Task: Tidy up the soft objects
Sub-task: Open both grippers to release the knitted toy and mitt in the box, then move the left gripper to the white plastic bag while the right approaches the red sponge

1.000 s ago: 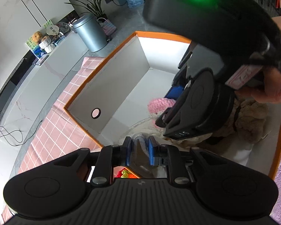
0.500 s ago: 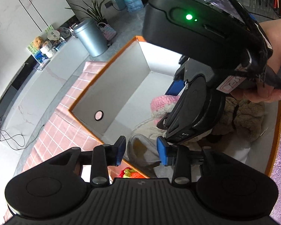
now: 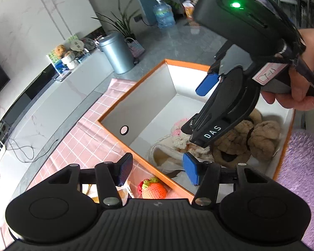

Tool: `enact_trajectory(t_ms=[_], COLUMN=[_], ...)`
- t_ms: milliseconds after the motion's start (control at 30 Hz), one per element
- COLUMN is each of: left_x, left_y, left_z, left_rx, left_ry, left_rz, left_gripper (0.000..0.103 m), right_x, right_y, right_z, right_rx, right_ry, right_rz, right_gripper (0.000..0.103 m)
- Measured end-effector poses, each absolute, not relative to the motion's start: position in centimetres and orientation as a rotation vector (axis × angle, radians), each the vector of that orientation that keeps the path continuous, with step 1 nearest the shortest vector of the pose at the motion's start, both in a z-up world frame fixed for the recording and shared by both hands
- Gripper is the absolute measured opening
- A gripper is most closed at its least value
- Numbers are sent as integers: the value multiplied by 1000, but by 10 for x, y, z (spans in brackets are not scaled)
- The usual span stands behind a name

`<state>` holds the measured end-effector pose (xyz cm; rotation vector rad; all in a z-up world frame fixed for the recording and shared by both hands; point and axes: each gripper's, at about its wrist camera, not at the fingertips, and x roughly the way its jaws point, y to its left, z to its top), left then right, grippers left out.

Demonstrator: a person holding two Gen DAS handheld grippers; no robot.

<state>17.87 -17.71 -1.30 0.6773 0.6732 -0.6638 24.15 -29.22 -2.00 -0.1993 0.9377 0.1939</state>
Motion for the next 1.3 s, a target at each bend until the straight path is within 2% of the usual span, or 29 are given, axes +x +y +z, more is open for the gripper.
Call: enact_trajectory(t_ms=[667,1000,1300], left_x=[116,107,98], left_y=[-95,-36,7], left_z=[8,-2,-22], left_rx=[352,185,73], left_ry=[556,586,601], left_rz=[-459,-351,-271], left_gripper=[65,65,65], right_x=[138,120,119], right_y=[-226,-172,-138], right_z=[31,21,-6], right_rx=[-208,-178,-163], right_ry=[573,520,551], right_rz=[194,225,247], right_gripper=[71,72,72])
